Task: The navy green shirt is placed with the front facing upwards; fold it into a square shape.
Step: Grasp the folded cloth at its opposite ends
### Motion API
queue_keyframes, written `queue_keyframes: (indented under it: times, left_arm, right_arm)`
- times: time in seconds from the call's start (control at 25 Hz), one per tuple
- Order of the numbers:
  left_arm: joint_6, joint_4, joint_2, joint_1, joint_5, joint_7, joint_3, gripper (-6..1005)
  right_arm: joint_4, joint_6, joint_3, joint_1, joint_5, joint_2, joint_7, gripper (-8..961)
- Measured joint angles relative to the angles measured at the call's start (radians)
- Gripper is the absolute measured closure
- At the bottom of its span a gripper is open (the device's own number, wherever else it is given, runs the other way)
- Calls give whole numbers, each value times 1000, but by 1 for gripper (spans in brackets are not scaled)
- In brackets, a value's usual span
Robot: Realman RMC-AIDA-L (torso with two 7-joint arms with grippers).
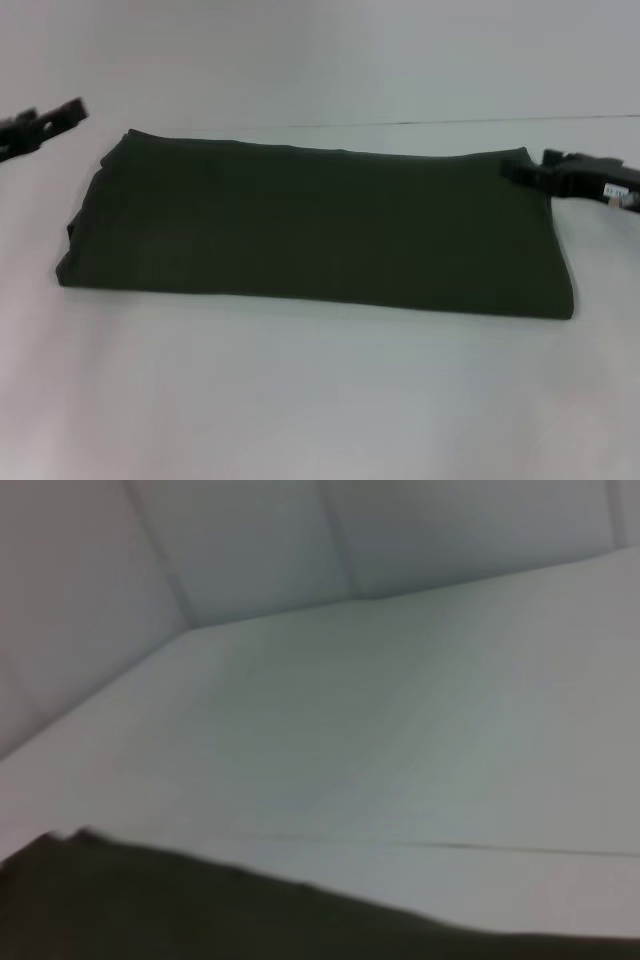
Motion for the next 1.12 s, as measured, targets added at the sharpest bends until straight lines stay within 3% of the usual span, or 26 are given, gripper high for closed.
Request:
queue_keyframes:
  times: [0.12, 0.28, 0.4, 0.6, 0.8, 1.12]
  left_arm:
    - [46, 42, 11, 6, 110, -92, -22, 139]
    - [101, 100, 17, 7, 265, -182, -32, 138]
    - [117, 114, 16, -1, 325, -218, -19, 138]
    - [115, 115, 17, -21, 369, -265, 17, 138]
    - [86, 116, 20, -38, 406, -354, 42, 138]
    - [59, 117, 18, -29, 438, -447, 43, 138]
  right_arm:
    - [-2, -79, 0, -19, 8, -1, -50, 135]
    - [-6, -294, 1, -66, 33, -5, -184, 134]
    - [-17, -512, -2, -114, 30, -10, -286, 133]
    - [-55, -652, -8, -154, 7, -11, -314, 135]
    - [-80, -720, -14, -175, -3, -13, -297, 137]
    - [-84, -710, -14, -169, -37, -6, -277, 141]
